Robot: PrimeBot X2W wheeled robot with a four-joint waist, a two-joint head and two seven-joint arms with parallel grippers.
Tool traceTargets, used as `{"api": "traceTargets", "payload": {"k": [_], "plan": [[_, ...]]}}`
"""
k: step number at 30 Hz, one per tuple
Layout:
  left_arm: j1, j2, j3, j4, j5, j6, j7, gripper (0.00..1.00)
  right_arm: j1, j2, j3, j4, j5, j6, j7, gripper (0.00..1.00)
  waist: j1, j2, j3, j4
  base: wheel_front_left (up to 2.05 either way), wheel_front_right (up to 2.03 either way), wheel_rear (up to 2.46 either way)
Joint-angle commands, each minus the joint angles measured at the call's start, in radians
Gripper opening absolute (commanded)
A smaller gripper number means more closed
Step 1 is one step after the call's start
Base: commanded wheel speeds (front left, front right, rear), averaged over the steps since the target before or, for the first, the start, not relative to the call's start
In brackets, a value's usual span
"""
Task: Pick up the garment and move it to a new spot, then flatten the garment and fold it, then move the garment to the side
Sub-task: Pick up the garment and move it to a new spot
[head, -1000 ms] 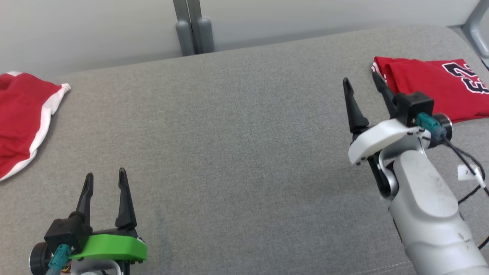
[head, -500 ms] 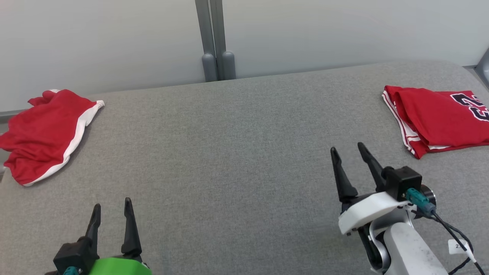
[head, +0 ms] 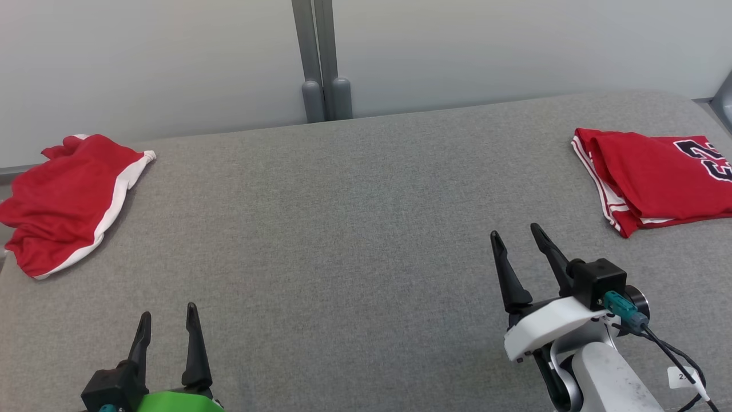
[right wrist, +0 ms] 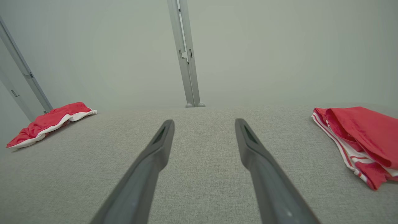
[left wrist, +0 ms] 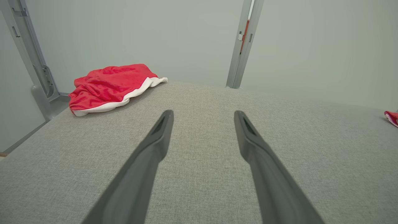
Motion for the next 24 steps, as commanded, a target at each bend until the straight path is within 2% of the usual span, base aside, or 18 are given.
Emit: {"api": "traceTargets", "payload": {"k": [1, 7, 11, 24], "plan": [[0.004, -0.002, 0.007, 0.002, 0.005, -0.006, 0.000, 1.00, 0.014, -0.002, 0.003, 0.000, -0.004, -0.001, -0.003, 1.00, 0.0001, 0.0000, 0.001, 0.001, 0.00, 0.00, 0.00], [-0.011, -0.005, 0.015, 0.007, 0.013, -0.015, 0.000, 1.00, 0.007, -0.002, 0.007, 0.003, -0.001, -0.001, -0.003, 1.00, 0.0001, 0.0000, 0.005, 0.020, 0.00, 0.00, 0.00], [-0.024, -0.007, 0.018, 0.007, 0.022, -0.017, 0.000, 1.00, 0.010, -0.002, 0.001, -0.009, -0.001, -0.001, -0.003, 1.00, 0.0001, 0.0000, 0.008, 0.076, 0.00, 0.00, 0.00], [-0.021, -0.015, 0.052, 0.008, 0.029, -0.024, 0.000, 1.00, 0.011, -0.002, 0.029, -0.029, -0.002, -0.001, -0.003, 1.00, 0.0001, 0.0000, 0.023, 0.420, 0.00, 0.00, 0.00]]}}
